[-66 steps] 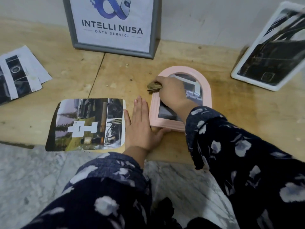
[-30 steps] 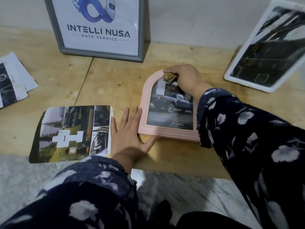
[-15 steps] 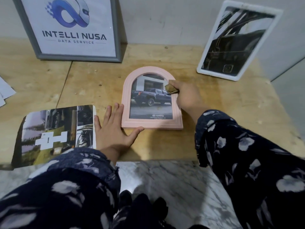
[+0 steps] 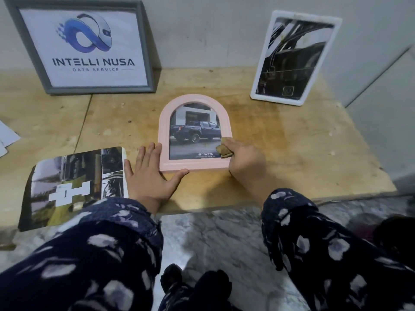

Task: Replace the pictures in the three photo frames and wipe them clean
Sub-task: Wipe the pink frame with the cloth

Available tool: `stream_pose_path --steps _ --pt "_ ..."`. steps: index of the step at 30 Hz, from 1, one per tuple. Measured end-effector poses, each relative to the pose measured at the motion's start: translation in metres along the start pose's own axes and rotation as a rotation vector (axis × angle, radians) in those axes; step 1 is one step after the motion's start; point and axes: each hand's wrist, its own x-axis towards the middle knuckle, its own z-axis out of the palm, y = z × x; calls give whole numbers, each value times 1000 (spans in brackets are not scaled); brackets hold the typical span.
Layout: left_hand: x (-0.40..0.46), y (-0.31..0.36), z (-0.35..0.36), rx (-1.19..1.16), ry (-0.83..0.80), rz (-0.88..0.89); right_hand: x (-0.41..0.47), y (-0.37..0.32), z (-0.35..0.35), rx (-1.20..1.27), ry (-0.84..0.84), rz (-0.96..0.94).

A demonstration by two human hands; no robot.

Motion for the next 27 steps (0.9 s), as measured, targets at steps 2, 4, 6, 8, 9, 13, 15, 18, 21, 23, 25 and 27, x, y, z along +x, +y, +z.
stream_pose_path --steps 2,4,6,8,9,13,15,18,21,23,25,27 --pt "-2 3 -1 -3 4 2 -11 -5 -3 -47 155 -63" --pt "-2 3 0 -6 6 0 -20 -10 1 -90 313 -101" --pt "-2 3 0 -3 6 -1 -28 -15 3 -87 361 -70" --pt "-2 3 0 2 5 2 -35 -16 7 -79 373 -53" --pt "-2 3 0 2 4 3 -38 -15 11 -78 389 -60" --pt "-2 2 0 2 5 -1 -50 -18 14 12 405 -44" --pt "-3 2 -1 -2 2 0 -53 -21 13 51 395 0" --pt "-3 3 -1 -6 -2 4 -50 -26 6 145 416 75" --pt "-2 2 -1 -5 -11 4 -30 -31 -6 332 303 225" --pt "-2 3 -1 -3 -12 8 -3 -27 -9 394 217 263" --pt "-1 2 -1 -14 -4 10 26 -30 -16 447 179 221" --pt "-2 2 -1 -21 1 16 51 -36 -25 447 142 169"
